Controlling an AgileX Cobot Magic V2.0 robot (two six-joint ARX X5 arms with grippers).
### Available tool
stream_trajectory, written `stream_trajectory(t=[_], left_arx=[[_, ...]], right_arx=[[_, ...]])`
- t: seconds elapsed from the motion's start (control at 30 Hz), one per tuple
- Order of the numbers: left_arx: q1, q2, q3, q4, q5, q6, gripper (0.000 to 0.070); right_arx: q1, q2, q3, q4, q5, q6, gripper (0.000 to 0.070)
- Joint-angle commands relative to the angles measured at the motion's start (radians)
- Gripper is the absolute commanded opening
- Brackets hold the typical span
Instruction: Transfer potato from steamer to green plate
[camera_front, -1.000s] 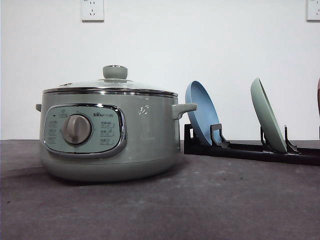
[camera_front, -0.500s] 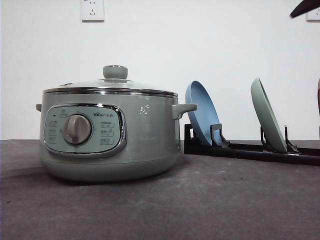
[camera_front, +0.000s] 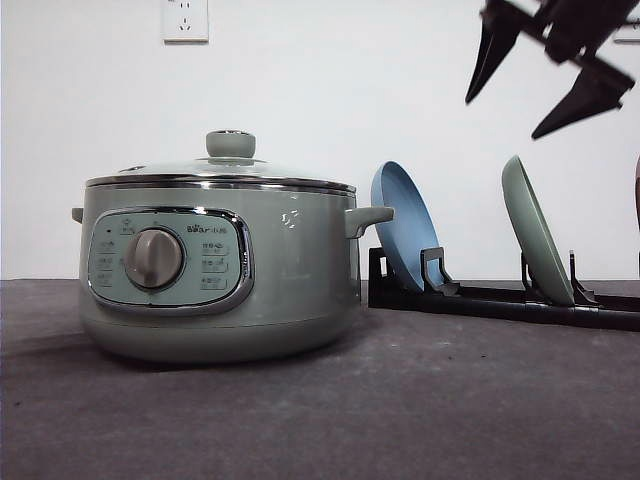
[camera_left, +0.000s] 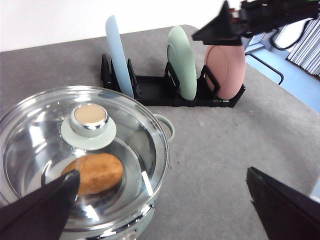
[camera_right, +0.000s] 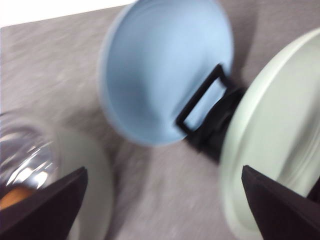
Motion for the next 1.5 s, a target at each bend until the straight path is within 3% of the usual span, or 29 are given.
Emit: stream_trajectory(t=[0.0, 0.37, 0.43, 0.57, 0.7, 0.87, 1.07, 1.3, 1.37, 1.47], left_arx=[[-0.003, 0.007, 0.026, -0.002, 0.002, 0.001, 0.07], [-0.003, 0.007, 0.026, -0.024, 0.002, 0.002, 0.07], [-0.003, 0.007, 0.026, -0.024, 0.002, 0.002, 0.07], [-0.003, 0.007, 0.026, -0.024, 0.002, 0.002, 0.07], [-0.003, 0.007, 0.026, -0.024, 0.002, 0.002, 0.07], [-0.003, 0.007, 0.026, -0.024, 0.002, 0.002, 0.07], [-0.003, 0.007, 0.026, -0.029, 0.002, 0.001, 0.07], [-0.003, 0.007, 0.026, -0.032, 0.002, -0.002, 0.07], [-0.003, 0.007, 0.026, -0.034, 0.002, -0.003, 0.07], [-0.003, 0.007, 0.026, -0.04, 0.002, -0.003, 0.07]], right_arx=[[-0.006, 0.041, 0.033, 0.023, 0.01, 0.012, 0.0612], [-0.05, 0.138, 0.038, 0.147, 0.028, 0.059, 0.0609], [-0.05, 0.145, 0.038, 0.155, 0.028, 0.059, 0.0557], [-0.051, 0.153, 0.038, 0.159, 0.028, 0.059, 0.0382], [-0.052, 0.159, 0.038, 0.166, 0.028, 0.059, 0.0333], [-0.054, 0.168, 0.038, 0.169, 0.027, 0.062, 0.0319], [-0.054, 0.168, 0.038, 0.181, 0.027, 0.063, 0.0116], [-0.054, 0.183, 0.038, 0.173, 0.027, 0.072, 0.0096], [-0.054, 0.184, 0.038, 0.173, 0.027, 0.074, 0.0014], [-0.054, 0.184, 0.038, 0.179, 0.024, 0.074, 0.0]])
